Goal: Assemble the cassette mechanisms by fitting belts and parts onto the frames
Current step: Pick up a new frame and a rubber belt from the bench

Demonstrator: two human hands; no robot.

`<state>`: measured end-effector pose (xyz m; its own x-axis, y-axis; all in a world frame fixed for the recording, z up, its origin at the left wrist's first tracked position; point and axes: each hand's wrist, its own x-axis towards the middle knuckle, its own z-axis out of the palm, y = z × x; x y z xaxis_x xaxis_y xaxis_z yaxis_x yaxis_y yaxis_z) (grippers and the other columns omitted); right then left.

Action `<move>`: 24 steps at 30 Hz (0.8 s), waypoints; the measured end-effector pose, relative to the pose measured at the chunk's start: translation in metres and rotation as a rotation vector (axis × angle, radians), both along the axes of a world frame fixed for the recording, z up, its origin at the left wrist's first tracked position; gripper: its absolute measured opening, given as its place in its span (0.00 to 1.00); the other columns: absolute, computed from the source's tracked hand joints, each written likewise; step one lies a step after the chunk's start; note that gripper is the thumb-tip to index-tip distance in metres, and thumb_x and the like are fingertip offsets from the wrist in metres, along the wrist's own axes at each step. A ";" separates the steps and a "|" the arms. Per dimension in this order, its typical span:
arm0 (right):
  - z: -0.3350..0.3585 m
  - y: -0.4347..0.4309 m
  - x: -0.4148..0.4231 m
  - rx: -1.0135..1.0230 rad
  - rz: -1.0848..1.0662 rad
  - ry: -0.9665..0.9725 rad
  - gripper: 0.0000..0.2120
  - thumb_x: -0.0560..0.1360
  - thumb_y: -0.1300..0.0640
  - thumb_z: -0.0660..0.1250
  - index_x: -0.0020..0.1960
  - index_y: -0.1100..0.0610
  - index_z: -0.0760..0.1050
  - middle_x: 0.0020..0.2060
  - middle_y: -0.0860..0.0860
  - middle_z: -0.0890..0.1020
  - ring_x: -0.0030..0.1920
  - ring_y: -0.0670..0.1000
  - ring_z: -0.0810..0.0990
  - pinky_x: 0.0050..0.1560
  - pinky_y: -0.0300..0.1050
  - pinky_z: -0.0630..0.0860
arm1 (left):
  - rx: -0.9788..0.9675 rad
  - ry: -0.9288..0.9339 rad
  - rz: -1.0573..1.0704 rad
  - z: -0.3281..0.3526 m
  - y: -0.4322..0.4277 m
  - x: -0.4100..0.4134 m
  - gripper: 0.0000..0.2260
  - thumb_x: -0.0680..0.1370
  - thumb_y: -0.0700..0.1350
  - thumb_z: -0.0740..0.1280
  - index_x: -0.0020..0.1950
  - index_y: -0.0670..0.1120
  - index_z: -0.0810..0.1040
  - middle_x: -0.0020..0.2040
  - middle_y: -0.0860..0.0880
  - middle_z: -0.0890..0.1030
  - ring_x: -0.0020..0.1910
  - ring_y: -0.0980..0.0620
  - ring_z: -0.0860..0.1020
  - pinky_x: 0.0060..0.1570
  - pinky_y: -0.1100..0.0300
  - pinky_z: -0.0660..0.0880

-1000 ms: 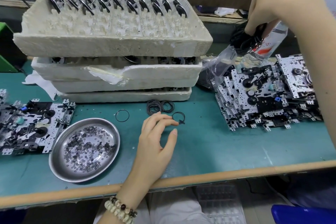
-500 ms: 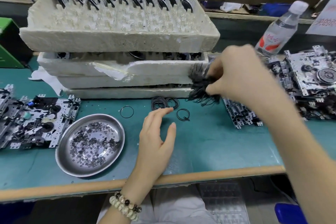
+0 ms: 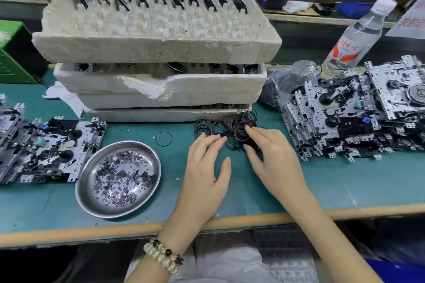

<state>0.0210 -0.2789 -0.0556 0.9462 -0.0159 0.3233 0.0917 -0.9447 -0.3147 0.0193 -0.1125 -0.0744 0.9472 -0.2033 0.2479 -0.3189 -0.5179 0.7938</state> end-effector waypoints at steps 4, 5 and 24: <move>0.004 -0.011 -0.007 0.204 -0.008 -0.047 0.17 0.76 0.61 0.70 0.65 0.56 0.79 0.60 0.50 0.82 0.62 0.49 0.79 0.64 0.43 0.73 | -0.017 -0.004 0.011 0.001 0.000 -0.002 0.15 0.80 0.38 0.67 0.66 0.42 0.79 0.66 0.49 0.75 0.73 0.46 0.67 0.73 0.68 0.56; 0.005 -0.013 -0.009 0.208 -0.017 -0.074 0.16 0.75 0.61 0.71 0.63 0.55 0.80 0.60 0.50 0.82 0.61 0.48 0.79 0.64 0.42 0.73 | -0.021 -0.002 0.012 0.002 0.001 -0.002 0.14 0.80 0.37 0.67 0.65 0.43 0.79 0.66 0.50 0.75 0.73 0.47 0.67 0.73 0.68 0.56; -0.010 -0.007 -0.008 -0.053 0.017 -0.379 0.03 0.71 0.63 0.76 0.45 0.60 0.86 0.46 0.53 0.85 0.44 0.60 0.81 0.44 0.56 0.78 | 0.167 -0.141 -0.189 0.037 0.101 -0.050 0.12 0.81 0.50 0.61 0.59 0.50 0.81 0.61 0.56 0.77 0.71 0.50 0.70 0.70 0.63 0.64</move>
